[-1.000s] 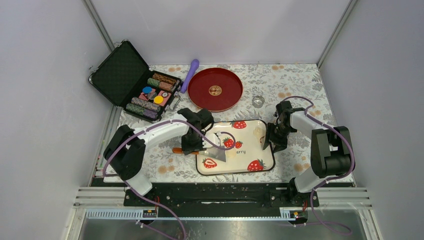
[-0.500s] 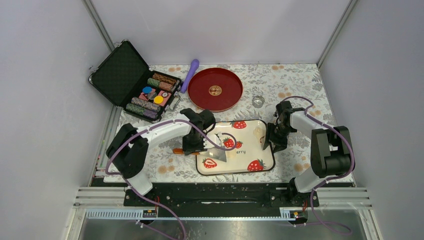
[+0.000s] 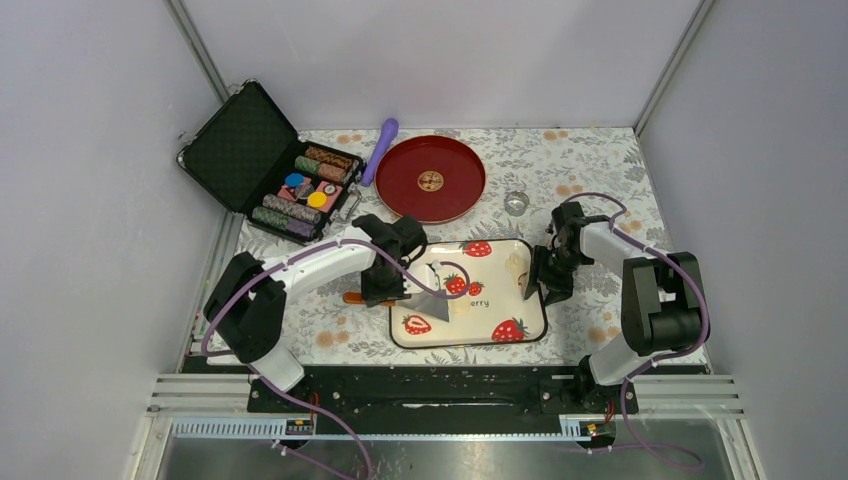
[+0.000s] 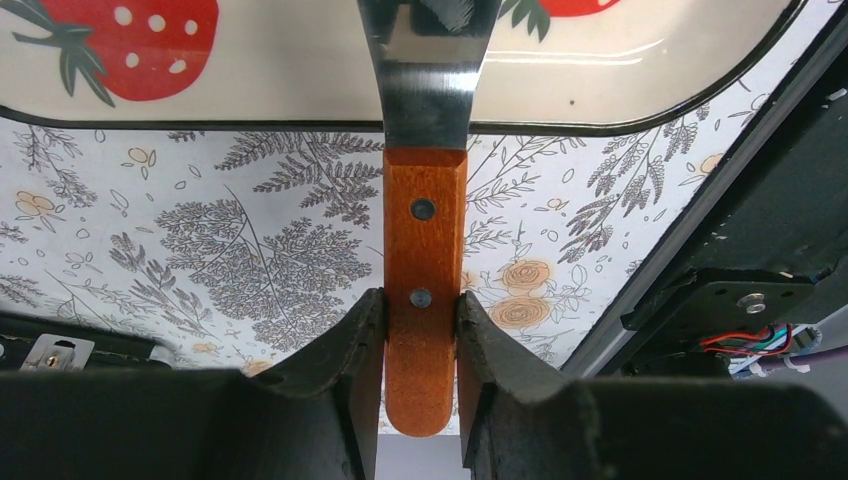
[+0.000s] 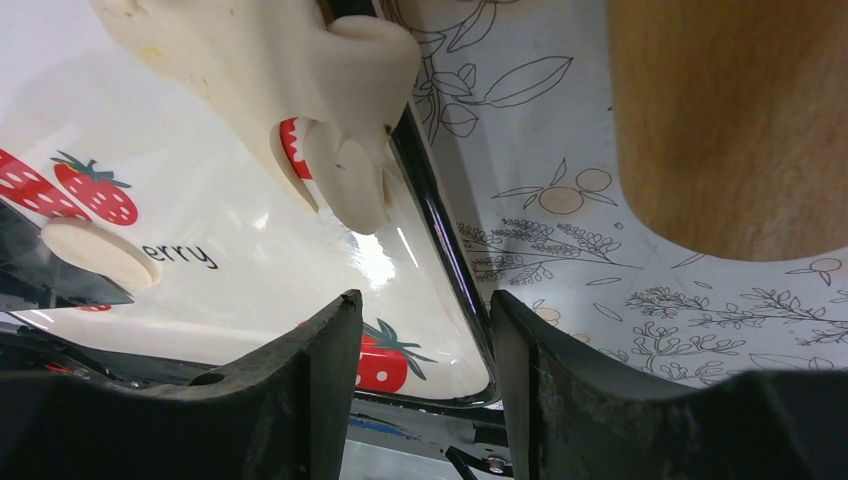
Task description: Roll out the dumpling wrappers from the dough
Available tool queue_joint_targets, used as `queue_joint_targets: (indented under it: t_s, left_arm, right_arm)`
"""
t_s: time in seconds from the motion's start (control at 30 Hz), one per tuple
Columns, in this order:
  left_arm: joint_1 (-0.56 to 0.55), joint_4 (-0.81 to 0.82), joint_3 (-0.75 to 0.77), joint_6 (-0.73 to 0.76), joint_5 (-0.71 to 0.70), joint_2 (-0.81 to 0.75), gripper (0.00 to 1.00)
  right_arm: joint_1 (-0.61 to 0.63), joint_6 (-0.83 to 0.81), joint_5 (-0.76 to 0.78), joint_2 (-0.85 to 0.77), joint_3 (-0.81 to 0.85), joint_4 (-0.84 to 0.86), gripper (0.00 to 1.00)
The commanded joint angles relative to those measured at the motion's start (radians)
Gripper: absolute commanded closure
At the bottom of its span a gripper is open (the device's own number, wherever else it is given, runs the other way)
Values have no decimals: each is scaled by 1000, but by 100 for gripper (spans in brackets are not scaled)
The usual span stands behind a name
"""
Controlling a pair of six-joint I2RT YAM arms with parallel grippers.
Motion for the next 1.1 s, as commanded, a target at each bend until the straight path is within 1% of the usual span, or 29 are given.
queue_joint_targets:
  t_s: [0.0,0.2,0.33,0.43,0.5,0.63,0.87,1.07]
  left_arm:
    - [6,-34,64,22,-19,11,100]
    - [11,-37,46,34,-21,-14,100]
    - [13,-38,51,40,-21,0,100]
    - [14,-51,73,42,-20,25,100]
    - [15,-65,89,45,-22,38,100]
    - [27,-67,99,52,-21,37,100]
    - [53,-63,69,63,-54,1,100]
    - [58,-67,84,60,-57,23,100]
  right_arm:
    - [9,-6,-27,3,8,4,43]
    - [9,-7,-28,10,8,6,48]
    - [9,-10,-29,12,9,5,51]
    - [9,-11,-29,13,11,4,58]
    - [9,-10,-29,14,11,3,64]
    - [9,-11,-27,16,14,5,71]
    - [9,-16,-20,15,14,3,74]
    - [9,-15,-18,16,15,3,79]
